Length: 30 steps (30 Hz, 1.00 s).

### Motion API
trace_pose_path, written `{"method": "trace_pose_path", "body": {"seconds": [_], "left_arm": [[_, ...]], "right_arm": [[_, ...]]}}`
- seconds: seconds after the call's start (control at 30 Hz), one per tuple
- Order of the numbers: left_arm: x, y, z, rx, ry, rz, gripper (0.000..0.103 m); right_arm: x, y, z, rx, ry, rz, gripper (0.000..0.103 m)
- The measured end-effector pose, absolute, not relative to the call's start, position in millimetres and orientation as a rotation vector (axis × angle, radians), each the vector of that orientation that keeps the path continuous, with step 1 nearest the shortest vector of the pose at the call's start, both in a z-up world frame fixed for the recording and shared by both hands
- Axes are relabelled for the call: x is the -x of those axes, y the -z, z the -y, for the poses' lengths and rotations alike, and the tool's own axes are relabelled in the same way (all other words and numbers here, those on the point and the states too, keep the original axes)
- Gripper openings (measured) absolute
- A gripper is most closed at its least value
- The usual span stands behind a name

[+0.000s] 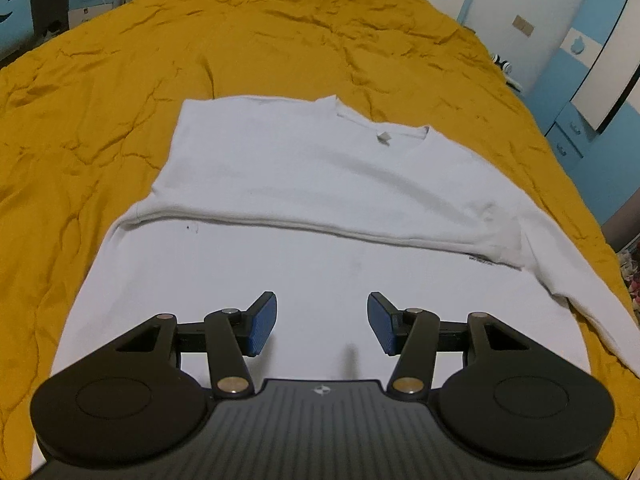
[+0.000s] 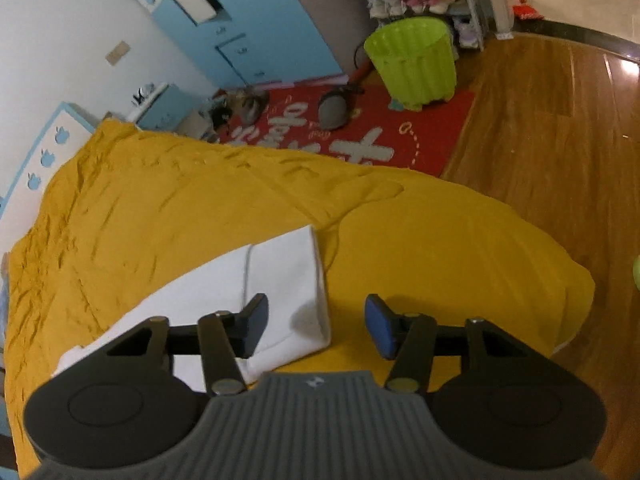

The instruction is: Fold small clothes

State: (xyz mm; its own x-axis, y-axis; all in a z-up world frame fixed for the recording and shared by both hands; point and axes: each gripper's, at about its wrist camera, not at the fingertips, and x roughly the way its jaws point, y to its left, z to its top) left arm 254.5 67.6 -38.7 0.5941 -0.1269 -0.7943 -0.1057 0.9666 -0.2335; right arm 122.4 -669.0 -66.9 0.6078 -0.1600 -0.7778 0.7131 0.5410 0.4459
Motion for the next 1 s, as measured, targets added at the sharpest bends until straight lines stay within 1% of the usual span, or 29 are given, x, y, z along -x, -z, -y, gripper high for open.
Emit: {"method": "trace_pose_path", "body": {"seconds": [0.03,0.13,0.2,0.23,0.3,0.33,0.47,0.57,0.8,1.0], "left_arm": [[-254.7,39.6,-65.6,0.266,0.01,-0.944,0.062],[-255.6,42.1,-60.8,0.255,0.012,-0.957,0.062],[-256.2,41.4,-58.5,0.247,0.018,-0.96,0.062],[-256.4,40.6,-58.0,0.244,0.02,-0.958,0.062],[-258.0,39.6,-58.3,0.243,0.019,-0.956,0.062],[-258.9,39.6,-58.8,0.244,0.017,-0.955,0.062],[-260.2,39.2,-62.6,0.249,0.013,-0.95,0.062],[-260.0,36.1,-67.5,0.259,0.017,-0.939,0.062],[-262.8,24.6,-87.5,0.284,0.017,-0.897,0.062],[-265.8,4.0,-109.9,0.295,0.021,-0.837,0.062]], "right_arm": [[-128.5,71.6,674.0,-0.852,0.562,-0.76,0.049],[-145.9,82.4,685.3,-0.875,0.518,-0.772,0.04],[-156.8,87.0,688.3,-0.872,0.516,-0.785,0.022],[-161.4,87.4,688.4,-0.86,0.517,-0.792,0.018],[-168.0,82.0,686.8,-0.829,0.522,-0.79,0.004],[-170.1,79.1,685.3,-0.81,0.519,-0.787,0.0],[-174.2,56.0,672.3,-0.737,0.506,-0.758,0.0],[-183.2,26.5,657.3,-0.692,0.462,-0.725,0.0],[-235.6,-65.8,587.1,-0.617,0.264,-0.627,0.0],[-302.7,-155.0,490.4,-0.524,0.023,-0.548,0.0]]}}
